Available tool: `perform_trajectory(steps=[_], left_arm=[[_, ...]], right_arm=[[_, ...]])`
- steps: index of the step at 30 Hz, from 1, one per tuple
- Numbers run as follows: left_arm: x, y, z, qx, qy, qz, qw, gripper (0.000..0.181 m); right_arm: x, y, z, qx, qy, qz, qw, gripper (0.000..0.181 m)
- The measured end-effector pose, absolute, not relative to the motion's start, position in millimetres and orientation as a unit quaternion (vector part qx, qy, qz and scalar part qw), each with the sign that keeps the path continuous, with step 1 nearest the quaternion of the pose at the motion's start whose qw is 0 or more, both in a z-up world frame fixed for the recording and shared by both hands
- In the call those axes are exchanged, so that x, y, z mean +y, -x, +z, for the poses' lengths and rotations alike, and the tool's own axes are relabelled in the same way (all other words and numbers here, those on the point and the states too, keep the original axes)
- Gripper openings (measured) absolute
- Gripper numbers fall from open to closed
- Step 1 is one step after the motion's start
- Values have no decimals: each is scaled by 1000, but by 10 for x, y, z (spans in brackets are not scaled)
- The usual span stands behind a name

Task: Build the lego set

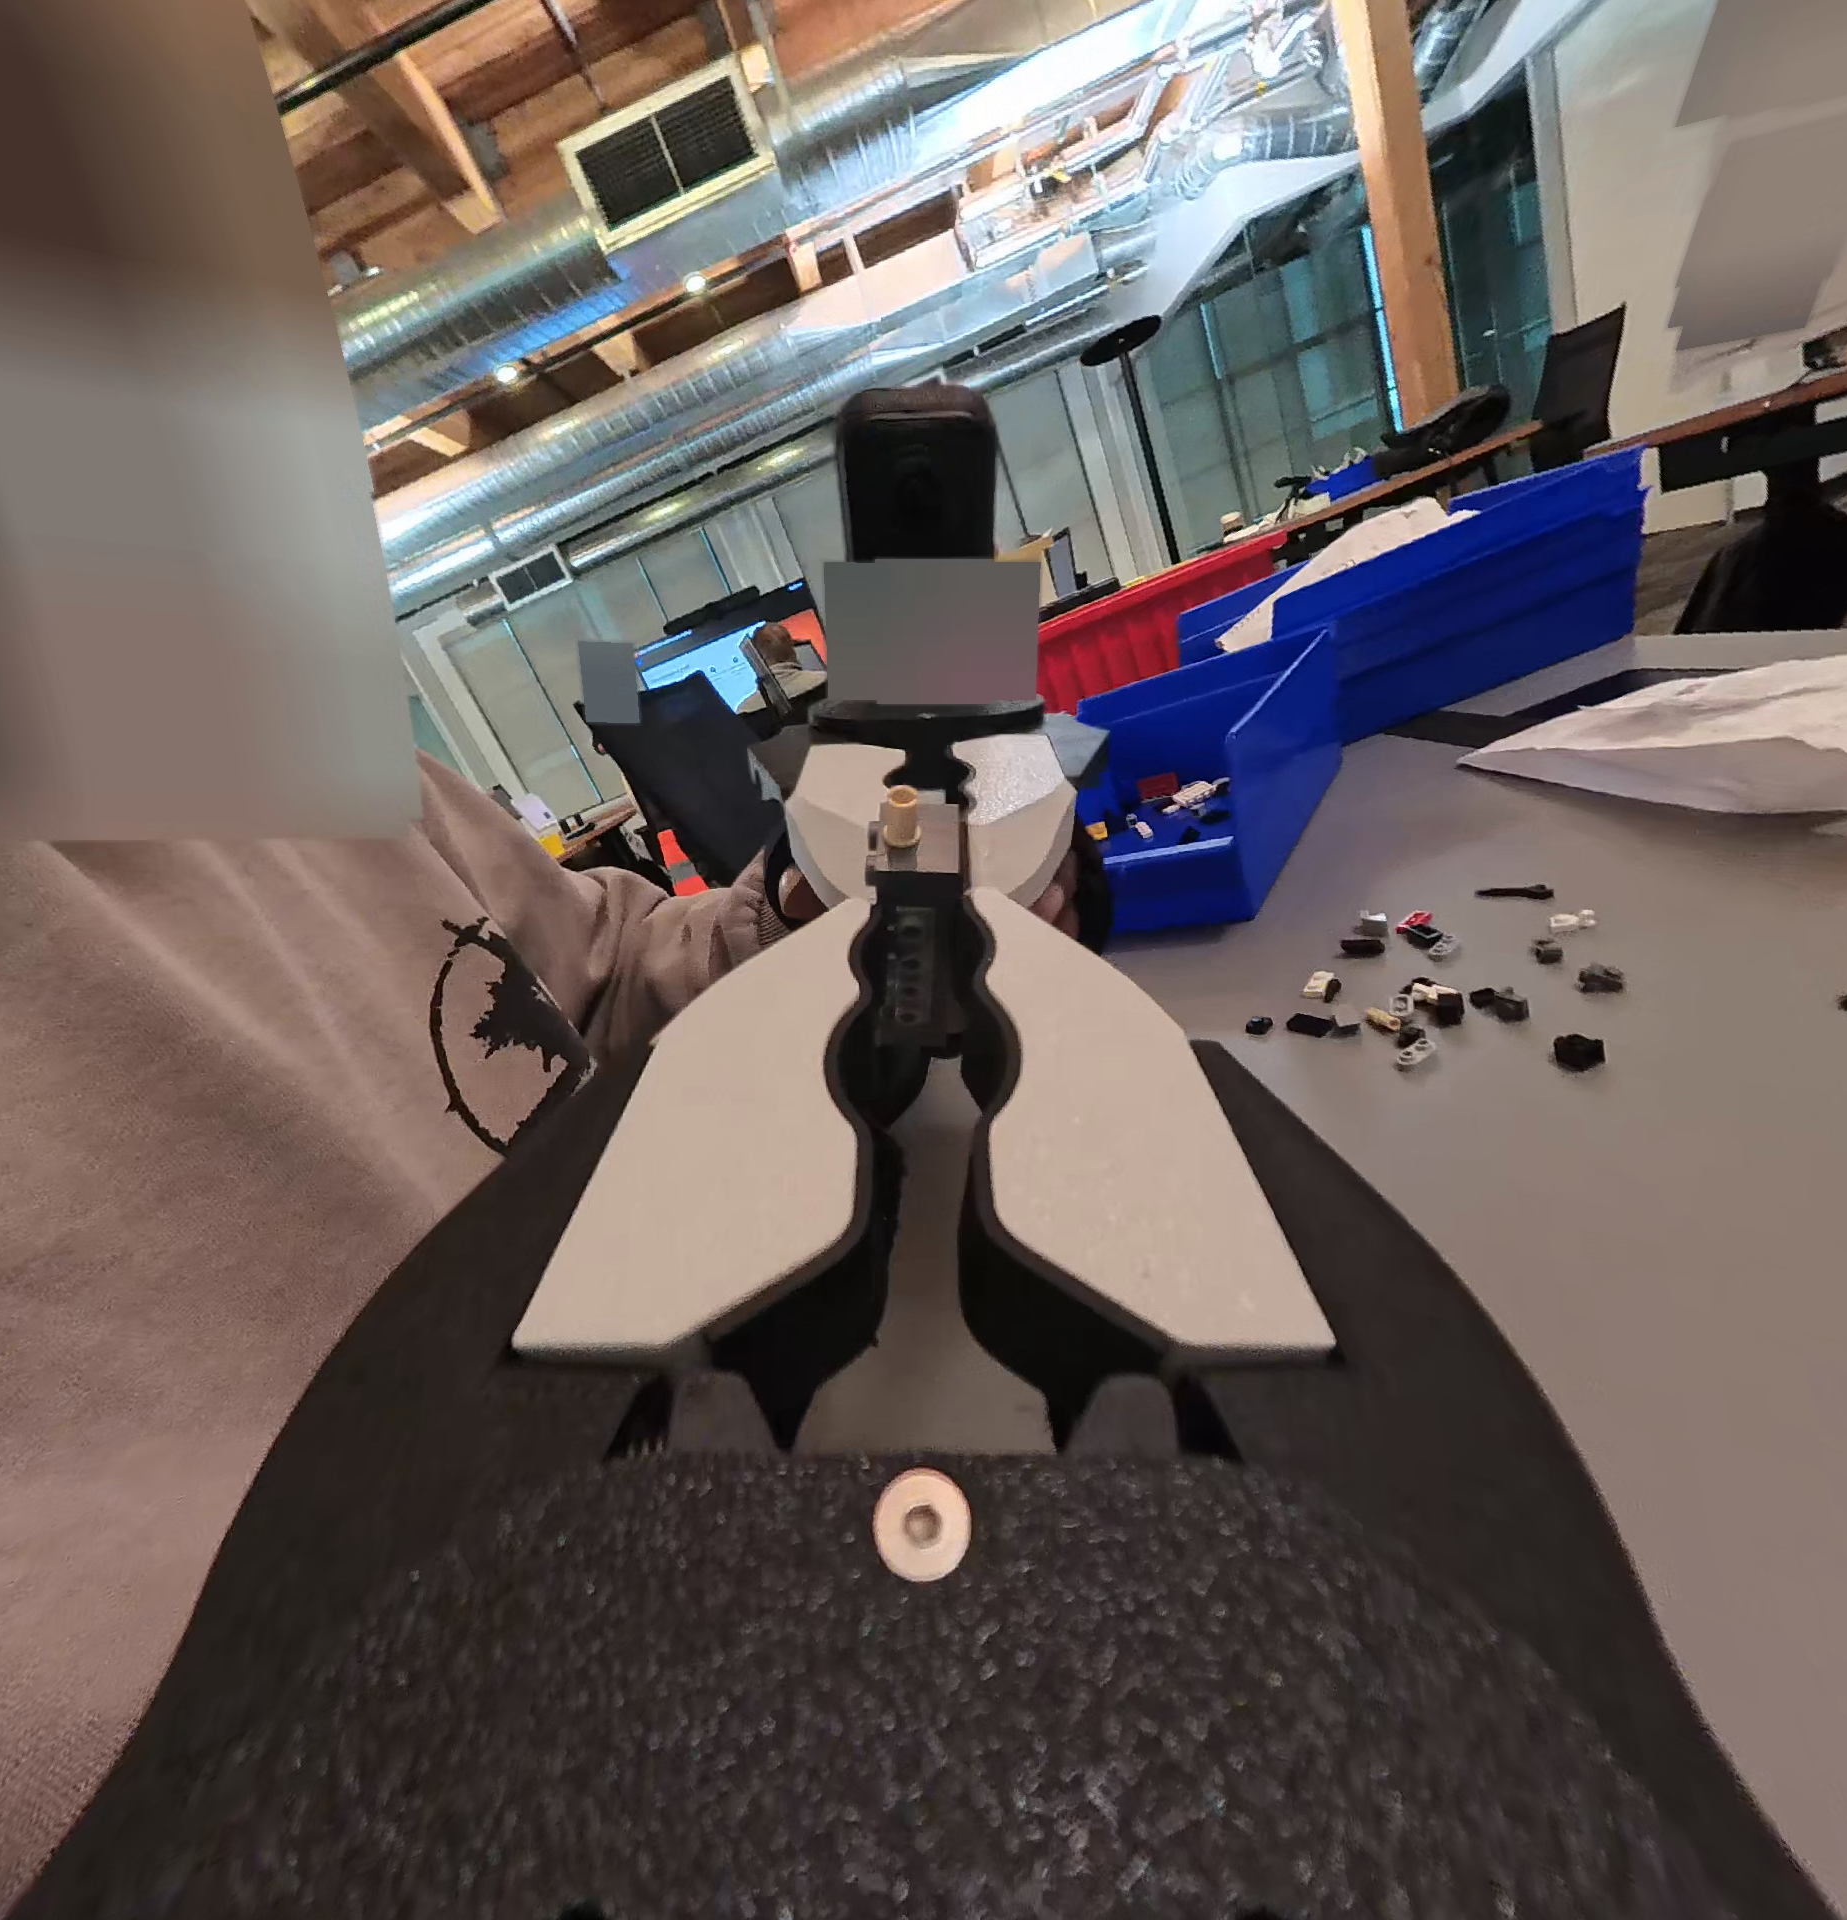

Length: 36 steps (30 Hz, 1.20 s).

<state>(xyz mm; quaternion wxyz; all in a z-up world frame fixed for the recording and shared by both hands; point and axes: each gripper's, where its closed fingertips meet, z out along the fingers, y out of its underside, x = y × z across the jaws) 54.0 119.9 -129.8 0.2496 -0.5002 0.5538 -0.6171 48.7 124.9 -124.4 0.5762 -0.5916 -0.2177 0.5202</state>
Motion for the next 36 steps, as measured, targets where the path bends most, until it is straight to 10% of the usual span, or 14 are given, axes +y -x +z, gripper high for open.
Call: perform_trajectory(steps=[36], left_arm=[[1160, -499, -1292, 576, 478, -613, 254, 7]], right_arm=[[1223, -458, -1222, -232, 592, 474, 609, 16]])
